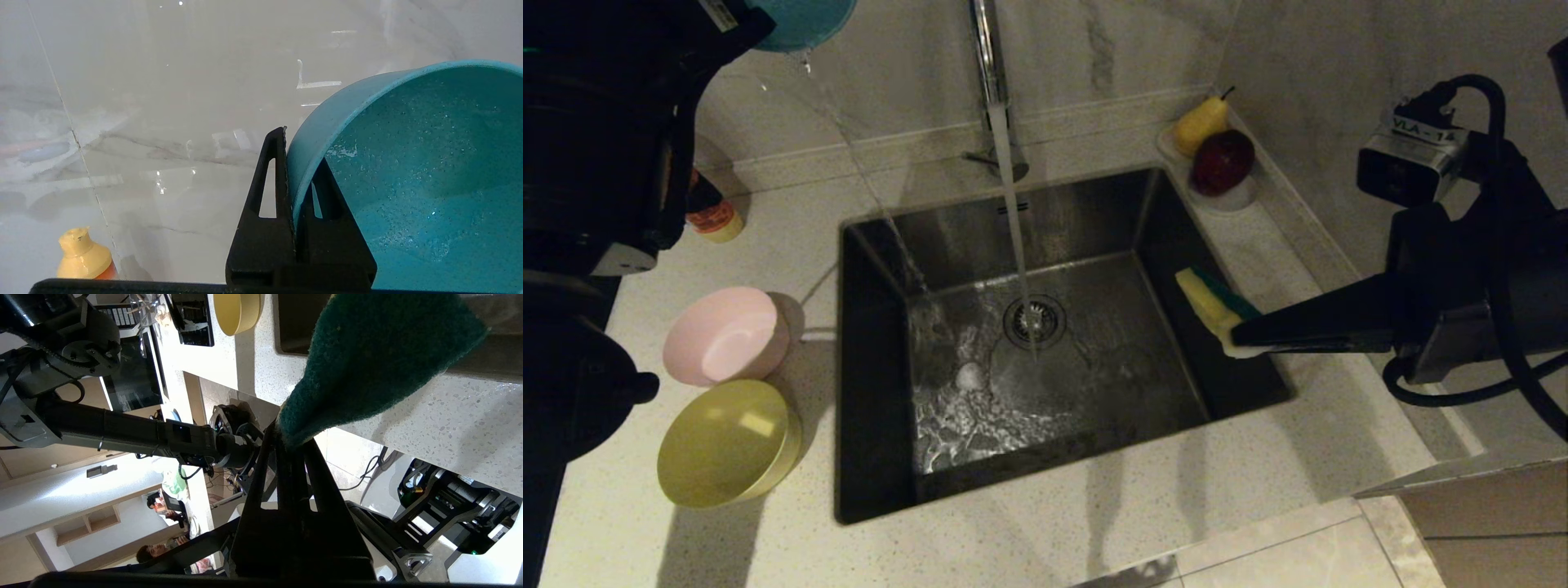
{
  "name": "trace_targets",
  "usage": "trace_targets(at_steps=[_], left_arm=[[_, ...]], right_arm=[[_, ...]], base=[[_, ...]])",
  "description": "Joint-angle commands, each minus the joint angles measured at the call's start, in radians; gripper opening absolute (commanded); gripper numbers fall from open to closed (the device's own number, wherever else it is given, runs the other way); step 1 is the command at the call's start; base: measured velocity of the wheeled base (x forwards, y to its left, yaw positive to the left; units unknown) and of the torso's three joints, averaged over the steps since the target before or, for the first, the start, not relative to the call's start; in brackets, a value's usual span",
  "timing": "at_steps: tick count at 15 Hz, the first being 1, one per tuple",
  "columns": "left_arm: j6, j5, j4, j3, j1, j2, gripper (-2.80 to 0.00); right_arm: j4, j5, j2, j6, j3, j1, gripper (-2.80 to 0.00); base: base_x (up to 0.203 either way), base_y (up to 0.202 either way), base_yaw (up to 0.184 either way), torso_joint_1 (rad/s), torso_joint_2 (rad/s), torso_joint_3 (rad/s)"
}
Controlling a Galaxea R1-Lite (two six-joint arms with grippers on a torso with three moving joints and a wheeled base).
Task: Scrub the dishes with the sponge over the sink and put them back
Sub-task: Rinse the bowl, then place the bowl on the table
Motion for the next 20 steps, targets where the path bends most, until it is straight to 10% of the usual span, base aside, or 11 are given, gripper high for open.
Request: trace_targets(at_steps=[1, 5, 9, 16, 20], left_arm=[[0.002, 0.004, -0.008, 0.004, 0.0, 0.003, -2.8], [-0.025, 0.074, 0.017, 0.096, 0.001, 0.019, -2.8], [-0.137, 0.121, 0.317, 0.081, 0.001, -0.011, -2.8], [-0.7, 0.116, 1.573, -0.216, 0.013, -0.164, -2.8], [-0.962, -0.077, 2.015, -0.486, 0.19, -0.232, -2.8]], right_arm=[[0.003, 0.003, 0.0, 0.003, 0.001, 0.0, -2.8], [0.002, 0.002, -0.013, -0.003, 0.023, -0.014, -2.8], [-0.014, 0.005, -0.031, -0.014, 0.089, -0.029, -2.8], [-0.015, 0.005, -0.098, -0.02, 0.151, -0.066, -2.8], [-0.019, 0.003, -0.098, -0.021, 0.179, -0.067, -2.8]], base=[[0.0, 0.0, 0.0, 0.0, 0.0, 0.0], [0.0, 0.0, 0.0, 0.0, 0.0, 0.0], [0.0, 0.0, 0.0, 0.0, 0.0, 0.0], [0.0, 0.0, 0.0, 0.0, 0.0, 0.0], [0.0, 0.0, 0.0, 0.0, 0.0, 0.0]])
